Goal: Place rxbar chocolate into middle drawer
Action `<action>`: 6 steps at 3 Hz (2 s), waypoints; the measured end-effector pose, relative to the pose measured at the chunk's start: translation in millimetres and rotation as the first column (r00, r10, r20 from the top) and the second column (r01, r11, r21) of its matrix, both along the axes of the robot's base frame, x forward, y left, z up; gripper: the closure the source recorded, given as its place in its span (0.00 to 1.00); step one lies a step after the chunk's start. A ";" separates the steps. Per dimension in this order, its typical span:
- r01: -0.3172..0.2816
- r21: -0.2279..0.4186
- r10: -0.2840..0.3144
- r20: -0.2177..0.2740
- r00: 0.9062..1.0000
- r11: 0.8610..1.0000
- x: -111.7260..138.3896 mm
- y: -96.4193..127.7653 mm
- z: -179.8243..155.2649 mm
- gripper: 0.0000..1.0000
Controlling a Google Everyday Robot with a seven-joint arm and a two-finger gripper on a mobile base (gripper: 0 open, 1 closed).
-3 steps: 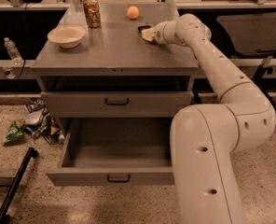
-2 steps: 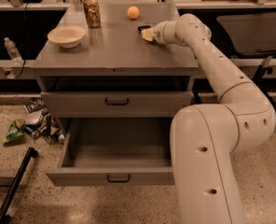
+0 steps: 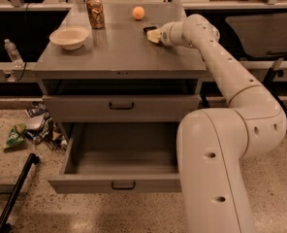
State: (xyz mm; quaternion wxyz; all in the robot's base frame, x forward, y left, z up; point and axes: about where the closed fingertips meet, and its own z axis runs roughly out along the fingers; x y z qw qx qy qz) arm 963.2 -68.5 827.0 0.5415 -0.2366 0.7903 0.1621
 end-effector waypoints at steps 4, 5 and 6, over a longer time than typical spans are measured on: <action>0.000 0.000 0.000 0.000 1.000 1.000 0.0 0.3 0.2 1.00; -0.001 0.000 0.001 0.000 1.000 1.000 0.0 0.3 0.3 1.00; -0.001 0.000 0.001 0.001 1.000 1.000 0.0 0.3 0.3 1.00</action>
Offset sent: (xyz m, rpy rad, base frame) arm -0.0096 0.0057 0.0846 0.0177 -0.1431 0.0544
